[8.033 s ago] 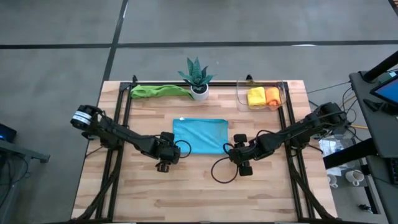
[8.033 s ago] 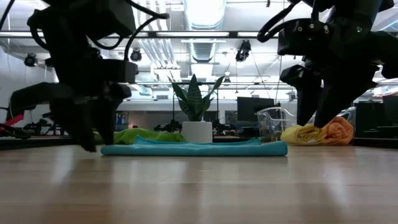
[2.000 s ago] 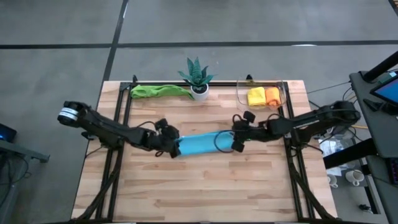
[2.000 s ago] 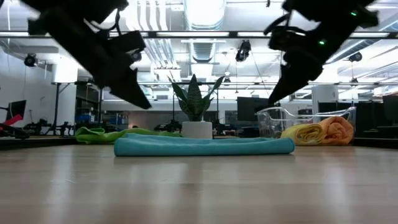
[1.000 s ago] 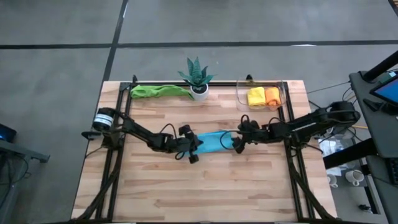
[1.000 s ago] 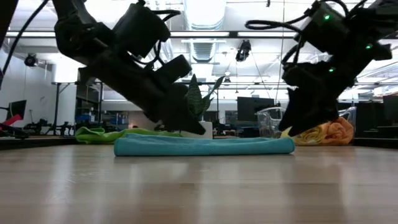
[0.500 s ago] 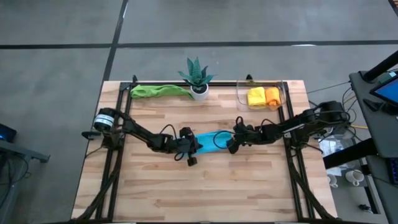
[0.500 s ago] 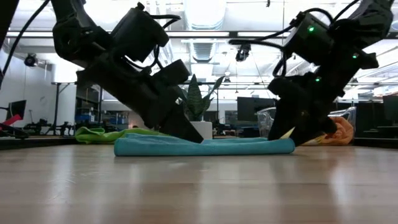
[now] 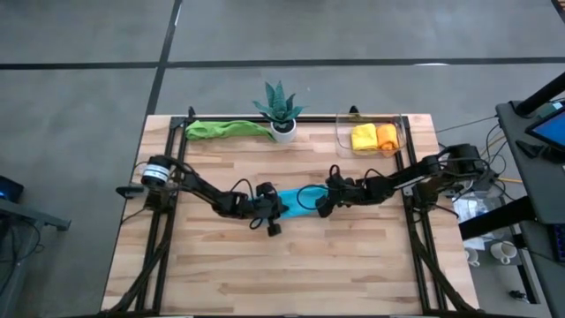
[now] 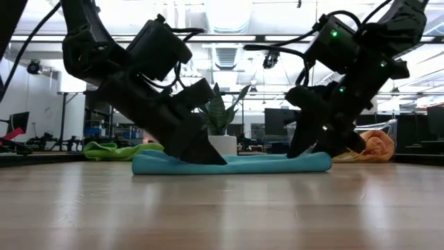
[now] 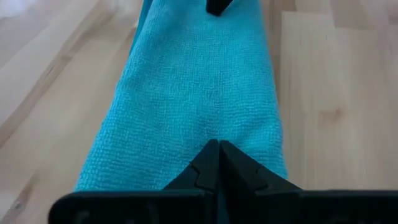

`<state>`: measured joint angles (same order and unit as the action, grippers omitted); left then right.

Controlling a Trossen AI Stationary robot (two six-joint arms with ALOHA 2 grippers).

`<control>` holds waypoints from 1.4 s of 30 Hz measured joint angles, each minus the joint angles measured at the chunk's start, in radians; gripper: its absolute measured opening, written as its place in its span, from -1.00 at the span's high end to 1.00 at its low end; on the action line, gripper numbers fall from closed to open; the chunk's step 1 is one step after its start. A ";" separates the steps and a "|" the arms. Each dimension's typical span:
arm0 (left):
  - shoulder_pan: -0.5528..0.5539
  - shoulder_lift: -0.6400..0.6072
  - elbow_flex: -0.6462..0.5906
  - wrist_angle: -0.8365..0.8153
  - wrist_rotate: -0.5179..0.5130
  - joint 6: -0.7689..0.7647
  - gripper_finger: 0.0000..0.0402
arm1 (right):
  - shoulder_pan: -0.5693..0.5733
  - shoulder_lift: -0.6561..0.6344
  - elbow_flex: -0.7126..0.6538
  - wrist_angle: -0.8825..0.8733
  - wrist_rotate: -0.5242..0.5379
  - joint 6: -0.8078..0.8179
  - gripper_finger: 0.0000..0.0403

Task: Roll microfiber towels into tight, uniform cylinder then place into a basket
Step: Roll the blue microfiber cloth

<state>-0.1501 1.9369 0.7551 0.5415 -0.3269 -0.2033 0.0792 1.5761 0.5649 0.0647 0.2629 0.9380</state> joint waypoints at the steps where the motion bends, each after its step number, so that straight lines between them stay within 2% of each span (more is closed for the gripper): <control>1: 0.000 0.004 0.002 0.005 -0.001 0.000 1.00 | 0.000 0.000 -0.001 -0.001 0.002 -0.001 -0.21; 8: 0.000 0.012 0.004 0.062 0.016 0.000 1.00 | 0.001 -0.004 -0.003 -0.063 0.026 -0.034 0.31; 14: 0.001 0.025 0.005 0.089 0.040 -0.001 1.00 | 0.002 -0.048 -0.008 -0.136 0.029 -0.072 0.80; 16: 0.001 0.035 0.006 0.111 0.042 -0.003 1.00 | 0.003 -0.067 -0.008 -0.156 0.029 -0.075 0.91; 28: 0.000 0.048 0.059 0.141 0.044 0.009 1.00 | 0.002 -0.152 -0.009 -0.230 0.047 -0.084 0.94; 37: 0.000 0.020 0.070 0.149 0.036 0.056 1.00 | -0.003 -0.161 0.007 -0.251 0.031 -0.081 0.94; 42: 0.000 0.016 0.069 0.128 0.034 0.055 1.00 | -0.006 -0.161 0.001 -0.248 0.029 -0.078 0.87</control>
<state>-0.1501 1.9533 0.8238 0.6699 -0.2926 -0.1480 0.0734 1.4149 0.5663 -0.1836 0.2916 0.8602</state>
